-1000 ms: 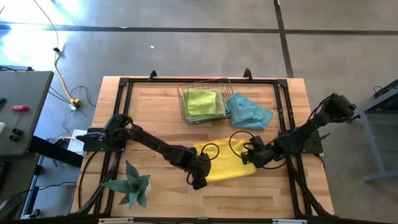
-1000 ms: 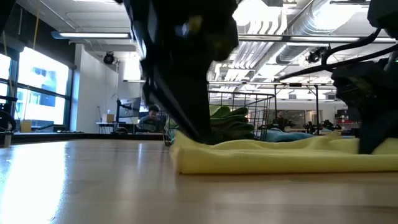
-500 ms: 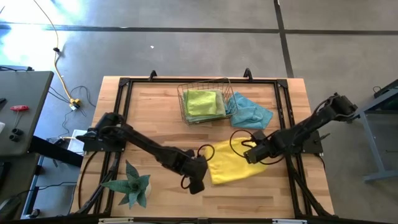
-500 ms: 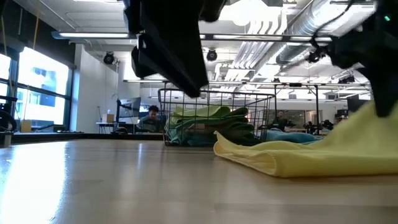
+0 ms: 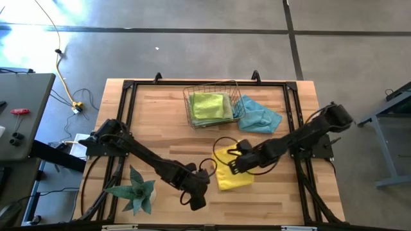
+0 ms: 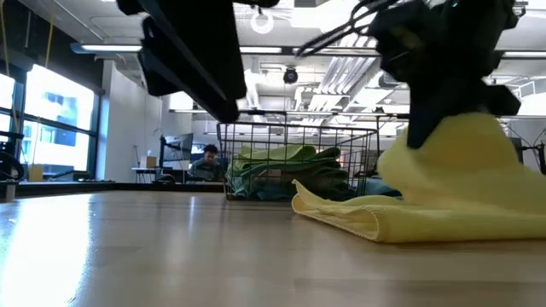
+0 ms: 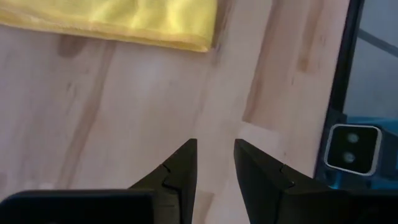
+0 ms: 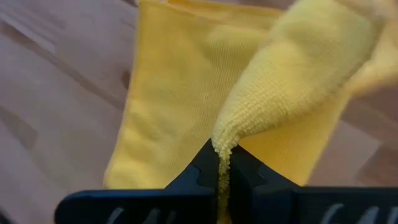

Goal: Fold microfiber towels
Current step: Fold the yellow towel

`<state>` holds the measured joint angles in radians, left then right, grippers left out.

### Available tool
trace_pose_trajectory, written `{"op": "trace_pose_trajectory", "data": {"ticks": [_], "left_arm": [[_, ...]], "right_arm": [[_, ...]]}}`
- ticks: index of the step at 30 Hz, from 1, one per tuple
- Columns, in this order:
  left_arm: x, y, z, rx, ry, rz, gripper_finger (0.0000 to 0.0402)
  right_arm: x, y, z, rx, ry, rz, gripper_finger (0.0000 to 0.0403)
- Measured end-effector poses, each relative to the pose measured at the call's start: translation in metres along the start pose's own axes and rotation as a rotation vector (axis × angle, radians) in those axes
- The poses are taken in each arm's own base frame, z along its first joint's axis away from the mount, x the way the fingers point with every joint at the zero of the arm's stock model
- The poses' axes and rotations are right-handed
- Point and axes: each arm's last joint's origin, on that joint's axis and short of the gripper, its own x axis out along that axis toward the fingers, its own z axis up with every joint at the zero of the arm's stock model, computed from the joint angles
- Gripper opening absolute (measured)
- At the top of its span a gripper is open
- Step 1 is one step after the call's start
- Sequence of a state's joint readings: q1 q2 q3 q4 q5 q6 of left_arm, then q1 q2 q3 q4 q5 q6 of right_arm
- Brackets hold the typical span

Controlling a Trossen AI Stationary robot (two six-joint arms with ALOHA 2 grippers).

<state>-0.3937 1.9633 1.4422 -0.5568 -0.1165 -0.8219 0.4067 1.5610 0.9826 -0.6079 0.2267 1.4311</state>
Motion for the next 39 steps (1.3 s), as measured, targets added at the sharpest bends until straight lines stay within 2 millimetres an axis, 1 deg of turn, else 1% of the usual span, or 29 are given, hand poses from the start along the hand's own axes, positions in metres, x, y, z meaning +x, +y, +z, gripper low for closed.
{"op": "trace_pose_trajectory", "data": {"ticks": [3, 6, 11, 13, 18, 21, 24, 32, 36, 39], "left_arm": [[-0.001, -0.005, -0.006, -0.003, 0.009, -0.003, 0.0097], [-0.002, -0.01, -0.011, -0.005, 0.013, -0.009, 0.0097], [-0.003, -0.015, -0.018, -0.014, 0.016, -0.013, 0.0097], [-0.003, -0.017, -0.019, -0.024, 0.01, -0.009, 0.0097], [-0.004, -0.021, -0.024, -0.047, 0.002, -0.005, 0.0097], [-0.005, -0.024, -0.028, -0.052, -0.001, -0.006, 0.0097], [-0.006, -0.026, -0.031, -0.054, -0.015, 0.003, 0.0097], [-0.006, -0.028, -0.033, -0.064, -0.025, 0.009, 0.0097], [-0.006, -0.028, -0.033, -0.062, -0.025, 0.009, 0.0097], [-0.006, -0.028, -0.033, -0.056, -0.025, 0.009, 0.0097]], "right_arm": [[0.018, 0.014, -0.002, -0.014, 0.026, -0.032, 0.0], [0.031, 0.031, -0.003, -0.044, 0.044, -0.038, 0.0], [0.043, 0.058, -0.003, -0.103, 0.045, -0.016, 0.0], [0.049, 0.063, -0.001, -0.126, 0.035, -0.024, 0.0], [0.062, 0.062, 0.004, -0.111, 0.021, -0.06, 0.0001], [0.062, 0.065, 0.005, -0.113, 0.008, -0.039, 0.0013], [0.06, 0.066, 0.006, -0.114, -0.027, -0.025, 0.0036], [0.057, 0.067, 0.009, -0.124, -0.033, -0.018, 0.0126], [0.043, 0.072, 0.014, -0.127, -0.041, 0.013, 0.0159], [0.028, 0.073, 0.018, -0.154, -0.047, 0.008, 0.0171]]}}
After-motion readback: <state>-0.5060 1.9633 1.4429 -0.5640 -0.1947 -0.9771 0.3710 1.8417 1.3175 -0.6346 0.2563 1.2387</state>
